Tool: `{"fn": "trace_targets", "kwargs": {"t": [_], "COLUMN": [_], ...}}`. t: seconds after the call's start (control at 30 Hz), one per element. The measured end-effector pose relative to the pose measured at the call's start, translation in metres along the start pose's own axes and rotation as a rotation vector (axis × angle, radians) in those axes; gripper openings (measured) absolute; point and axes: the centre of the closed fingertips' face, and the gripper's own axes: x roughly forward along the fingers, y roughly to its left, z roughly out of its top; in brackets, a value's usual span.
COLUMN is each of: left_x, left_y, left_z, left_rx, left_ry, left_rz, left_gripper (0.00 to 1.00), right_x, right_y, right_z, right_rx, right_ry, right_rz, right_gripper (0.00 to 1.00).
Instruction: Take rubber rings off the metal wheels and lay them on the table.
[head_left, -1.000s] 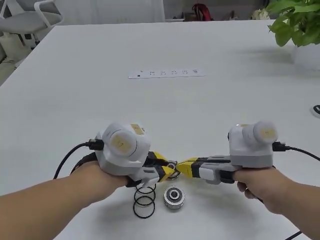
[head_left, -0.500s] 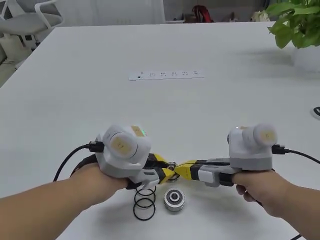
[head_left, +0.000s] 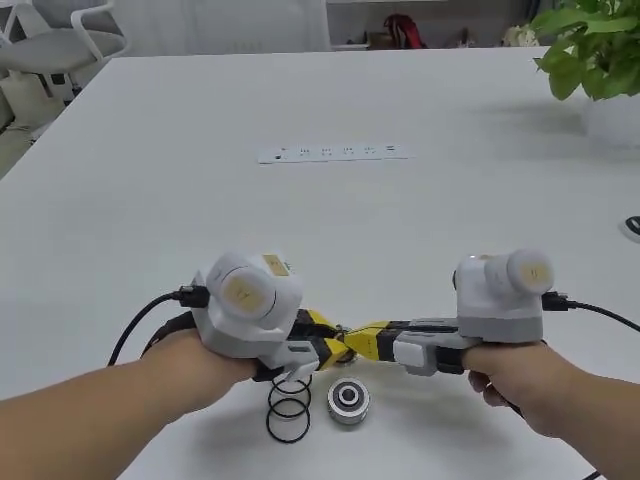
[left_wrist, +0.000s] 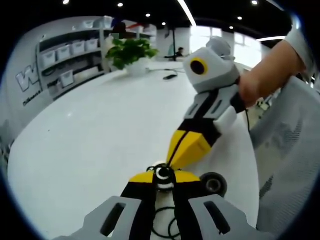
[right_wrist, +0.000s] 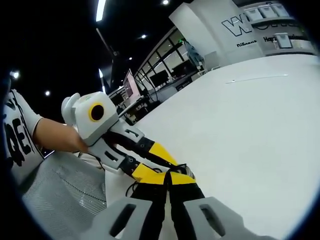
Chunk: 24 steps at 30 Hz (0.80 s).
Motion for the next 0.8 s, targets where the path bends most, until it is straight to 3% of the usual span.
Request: {"fn": "trace_targets", "kwargs": {"t": [0.2,0.43,0.8], "left_x": [0.000,0.000,0.000], "left_y": [0.000,0.000,-0.001], "left_z": [0.000,0.000,0.001], "left_rx": [-0.002,-0.001,-0.002], "left_ry": [-0.002,-0.002,-0.009], "left_rz": [-0.001,-0.003,-0.014], "left_gripper": [0.12,0.12,0.13], "right_x": [-0.002,-0.003,-0.004], "right_y": [0.001,-0.010,-0.013], "right_z": [0.003,0.002,0.001], "right_rx": [0.038,0.050,0.050], "right_ry": [-0.024,-0.024,-0.019], "right_rz": [0.011,-0.034,-0.048], "right_gripper": [0.00,0.00,0.00]}}
